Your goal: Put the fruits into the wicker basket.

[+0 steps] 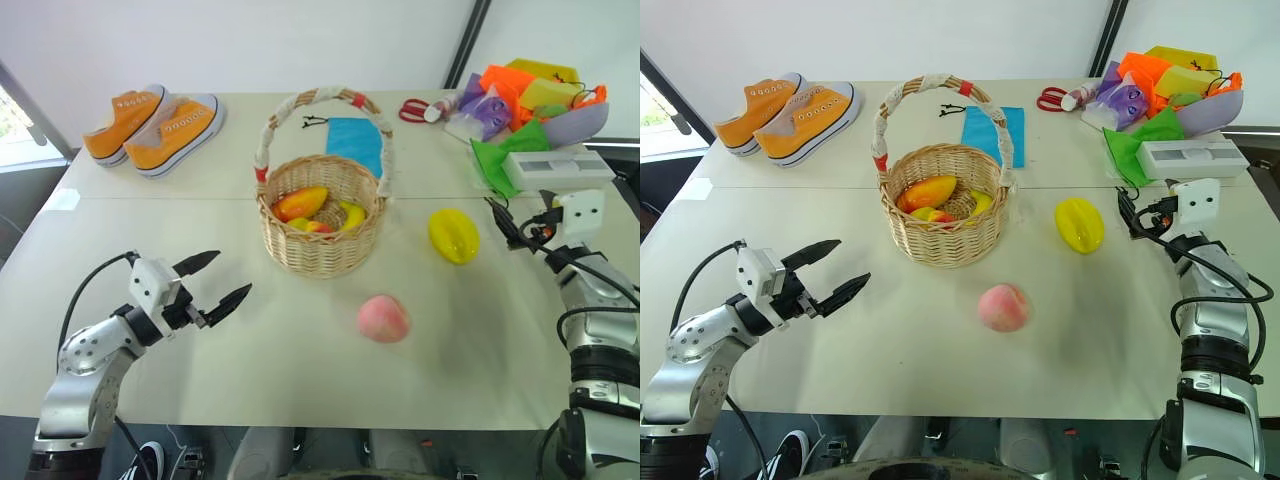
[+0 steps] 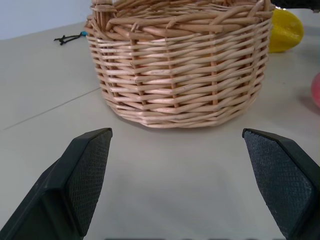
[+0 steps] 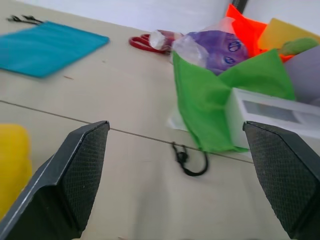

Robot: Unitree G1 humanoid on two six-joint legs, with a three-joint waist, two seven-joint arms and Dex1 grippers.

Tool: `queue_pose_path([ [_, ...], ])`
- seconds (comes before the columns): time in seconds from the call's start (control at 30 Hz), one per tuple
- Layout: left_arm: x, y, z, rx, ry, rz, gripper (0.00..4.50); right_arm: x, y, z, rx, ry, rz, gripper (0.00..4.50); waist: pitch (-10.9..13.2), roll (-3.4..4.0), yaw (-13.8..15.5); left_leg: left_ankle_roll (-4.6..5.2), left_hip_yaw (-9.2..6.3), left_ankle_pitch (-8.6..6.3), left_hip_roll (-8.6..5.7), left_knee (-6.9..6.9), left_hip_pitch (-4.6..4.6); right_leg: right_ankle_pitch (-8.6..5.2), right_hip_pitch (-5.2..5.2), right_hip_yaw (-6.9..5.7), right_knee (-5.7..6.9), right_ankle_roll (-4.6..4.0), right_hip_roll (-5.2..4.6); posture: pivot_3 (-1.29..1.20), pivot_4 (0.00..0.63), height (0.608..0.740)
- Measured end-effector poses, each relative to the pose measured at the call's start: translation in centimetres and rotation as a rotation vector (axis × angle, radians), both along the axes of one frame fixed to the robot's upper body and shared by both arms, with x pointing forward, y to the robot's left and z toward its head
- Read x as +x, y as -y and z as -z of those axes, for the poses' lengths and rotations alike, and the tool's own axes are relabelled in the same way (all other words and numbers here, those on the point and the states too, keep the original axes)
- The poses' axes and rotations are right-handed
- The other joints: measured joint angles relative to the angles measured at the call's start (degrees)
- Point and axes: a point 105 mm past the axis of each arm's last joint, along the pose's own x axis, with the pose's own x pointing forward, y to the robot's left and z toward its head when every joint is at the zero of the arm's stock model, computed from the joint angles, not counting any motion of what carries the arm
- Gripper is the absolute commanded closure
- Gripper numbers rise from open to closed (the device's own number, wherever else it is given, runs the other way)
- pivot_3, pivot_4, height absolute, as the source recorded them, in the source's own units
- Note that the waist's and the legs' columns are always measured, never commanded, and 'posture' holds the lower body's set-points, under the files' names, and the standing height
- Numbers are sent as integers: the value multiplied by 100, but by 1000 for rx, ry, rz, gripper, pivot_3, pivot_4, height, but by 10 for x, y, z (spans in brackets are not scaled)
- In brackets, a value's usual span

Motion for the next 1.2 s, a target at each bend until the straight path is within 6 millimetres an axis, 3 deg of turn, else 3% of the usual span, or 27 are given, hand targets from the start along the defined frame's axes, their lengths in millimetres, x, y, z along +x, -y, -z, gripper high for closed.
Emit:
queue_pose_path([
  [0.1,-10,-2,-6,-2,-12,69,0,-5,-29,-12,17,-88,-153,46,1,2,-1,1,0,-1,5,-3,-1,-5,-3,1,0,-8,0,0,150,740],
  [0.2,-13,-5,-15,5,10,95,0,-11,-45,-25,-59,-191,-220,46,1,2,26,3,-1,-2,4,-2,-1,-15,-9,0,-3,-26,-1,0,150,740],
  [0.37,-23,8,-19,-25,7,182,0,-19,-65,-22,-63,-366,-250,46,1,0,47,11,1,-7,4,-2,-11,-14,-7,0,-16,-25,-5,0,150,740],
  [0.6,-51,40,-27,-57,-9,375,0,-18,-63,-20,-82,-522,-142,46,2,0,40,11,2,-7,4,-6,-16,-15,-10,-2,-18,-26,-6,0,150,740],
  [0.93,-50,47,-26,-68,-8,384,0,-20,-74,8,50,-639,-152,46,1,-1,74,13,2,-8,4,-7,-16,-11,-6,-4,-27,-20,-5,0,150,740],
  [1.1,-47,46,-26,-63,-2,368,0,-18,-71,15,71,-646,-124,1646,1,-1,131,14,3,-8,3,-6,-16,-6,-5,-4,-32,-11,-4,0,150,740],
  [1.2,-46,46,-26,-60,-2,357,0,-17,-71,14,74,-639,-126,2017,1,-1,136,14,3,-9,3,-6,-16,-6,-4,-4,-33,-11,-4,0,150,740],
])
